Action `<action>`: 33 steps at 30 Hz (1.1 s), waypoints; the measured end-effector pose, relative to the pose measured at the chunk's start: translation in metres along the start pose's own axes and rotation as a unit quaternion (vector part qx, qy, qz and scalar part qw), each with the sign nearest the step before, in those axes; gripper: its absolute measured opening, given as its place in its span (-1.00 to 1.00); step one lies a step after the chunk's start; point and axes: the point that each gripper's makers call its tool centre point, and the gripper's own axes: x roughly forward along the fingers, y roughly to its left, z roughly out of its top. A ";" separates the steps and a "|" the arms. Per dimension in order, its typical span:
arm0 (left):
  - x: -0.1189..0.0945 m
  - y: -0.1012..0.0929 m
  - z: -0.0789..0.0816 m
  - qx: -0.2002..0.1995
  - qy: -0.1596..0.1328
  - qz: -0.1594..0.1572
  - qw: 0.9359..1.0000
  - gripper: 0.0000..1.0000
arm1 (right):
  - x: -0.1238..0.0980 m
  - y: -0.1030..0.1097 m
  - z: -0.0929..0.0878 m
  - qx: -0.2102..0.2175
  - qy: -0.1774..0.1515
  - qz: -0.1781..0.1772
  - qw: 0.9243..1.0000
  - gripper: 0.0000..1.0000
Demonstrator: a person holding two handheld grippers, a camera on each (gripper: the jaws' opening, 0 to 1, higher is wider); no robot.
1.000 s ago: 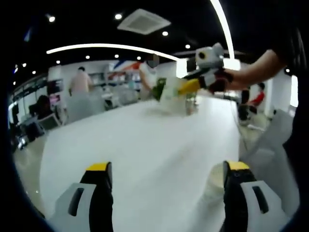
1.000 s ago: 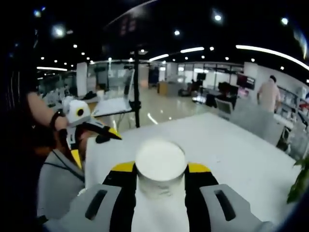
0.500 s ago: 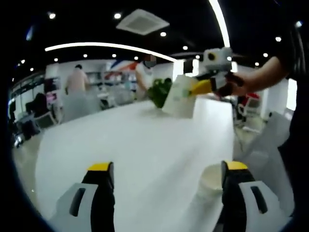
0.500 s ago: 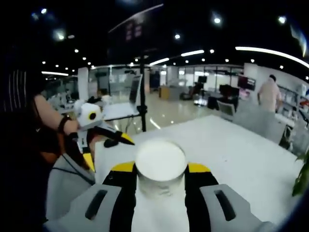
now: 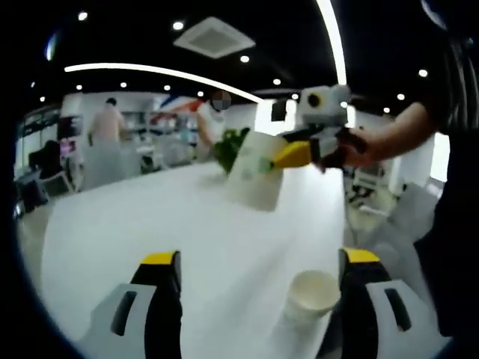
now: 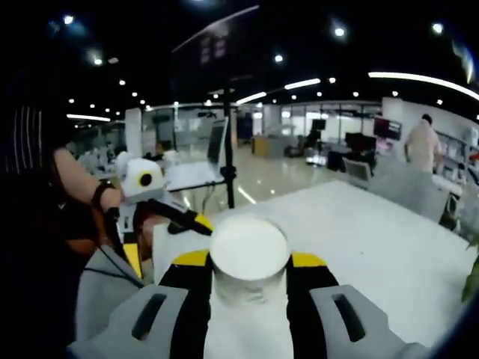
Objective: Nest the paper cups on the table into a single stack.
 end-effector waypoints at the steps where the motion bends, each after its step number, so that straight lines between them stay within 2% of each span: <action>1: 0.001 -0.001 0.000 -0.004 -0.001 -0.003 1.000 0.66 | 0.001 0.000 0.000 0.000 0.000 0.001 1.000 -0.29; 3: 0.003 -0.007 0.002 -0.018 -0.008 -0.016 1.000 0.68 | 0.004 0.003 0.003 0.001 -0.003 0.004 1.000 -0.29; 6: 0.006 -0.009 0.002 -0.014 -0.006 -0.020 1.000 0.67 | 0.007 0.008 0.005 0.003 -0.007 0.012 1.000 -0.29; 8: 0.008 -0.013 0.004 -0.026 -0.010 -0.030 0.999 0.66 | 0.009 0.012 0.006 0.004 -0.011 0.019 1.000 -0.29; 21: 0.016 -0.028 0.010 -0.037 -0.016 -0.058 0.997 0.48 | 0.015 0.027 0.002 0.020 -0.019 0.040 0.999 -0.29; 28: 0.021 -0.035 0.014 -0.064 -0.030 -0.072 0.995 0.46 | 0.016 0.035 -0.001 0.020 -0.021 0.050 0.998 -0.29; 30: 0.021 -0.035 0.014 -0.072 -0.034 -0.075 0.994 0.42 | 0.016 0.034 -0.001 0.027 -0.026 0.049 0.998 -0.29; 33: 0.019 -0.035 0.012 -0.083 -0.041 -0.082 0.992 0.27 | 0.014 0.036 0.002 0.054 -0.044 0.058 0.996 -0.29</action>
